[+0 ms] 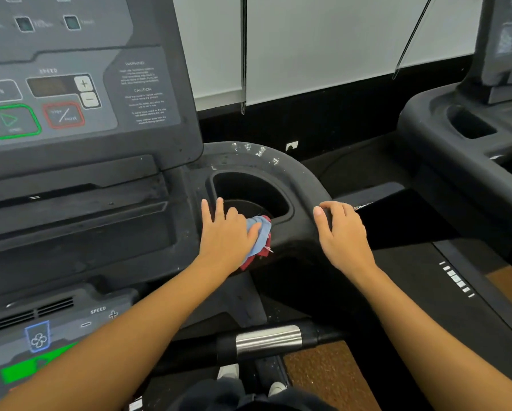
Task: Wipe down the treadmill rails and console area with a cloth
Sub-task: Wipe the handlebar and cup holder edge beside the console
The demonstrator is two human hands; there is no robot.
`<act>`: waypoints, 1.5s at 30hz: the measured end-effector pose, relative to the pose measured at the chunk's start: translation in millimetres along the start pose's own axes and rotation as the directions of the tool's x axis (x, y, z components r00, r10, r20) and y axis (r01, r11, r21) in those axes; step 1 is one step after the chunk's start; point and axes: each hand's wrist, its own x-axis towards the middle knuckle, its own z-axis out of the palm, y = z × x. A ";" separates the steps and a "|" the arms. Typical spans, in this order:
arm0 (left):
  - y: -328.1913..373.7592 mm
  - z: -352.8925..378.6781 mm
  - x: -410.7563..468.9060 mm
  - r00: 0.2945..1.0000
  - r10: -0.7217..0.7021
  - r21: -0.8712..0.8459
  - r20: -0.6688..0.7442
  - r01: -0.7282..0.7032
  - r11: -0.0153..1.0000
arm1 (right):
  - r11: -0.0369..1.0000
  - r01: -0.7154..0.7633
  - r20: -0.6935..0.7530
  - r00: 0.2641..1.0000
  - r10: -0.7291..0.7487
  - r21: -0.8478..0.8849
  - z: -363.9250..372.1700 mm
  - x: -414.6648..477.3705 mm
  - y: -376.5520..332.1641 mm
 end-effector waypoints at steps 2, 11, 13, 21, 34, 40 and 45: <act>0.0 -2.5 2.1 0.999 0.029 0.031 0.038 -0.030 0.999 | 0.999 0.045 -0.020 0.999 -0.045 0.022 3.7 1.6 -7.3; 41.3 -6.2 19.7 0.993 -0.048 -0.229 -0.104 0.023 0.973 | 0.949 0.176 0.014 0.982 -0.186 0.260 18.3 10.7 -45.1; 32.0 -1.2 11.6 0.990 -0.051 -0.245 -0.134 0.017 0.969 | 0.938 0.170 0.028 0.982 -0.186 0.301 23.9 10.2 -53.1; -7.3 15.3 -16.3 0.956 -0.011 -0.011 -0.294 0.008 1.000 | 0.916 0.181 0.101 0.968 -0.230 0.357 47.2 8.9 -72.3; -40.5 9.8 -20.7 0.922 -0.347 -0.079 -0.173 0.338 0.938 | 0.935 0.225 0.160 0.948 -0.275 0.272 56.5 6.8 -81.7; -47.7 -0.3 -13.5 0.936 -0.347 -0.155 -0.058 0.334 0.930 | 0.933 0.221 0.151 0.951 -0.271 0.284 52.6 6.3 -81.4; -33.1 11.5 -52.4 0.927 -0.341 -0.158 -0.153 0.318 0.935 | 0.938 0.203 0.162 0.953 -0.255 0.282 56.8 3.0 -82.0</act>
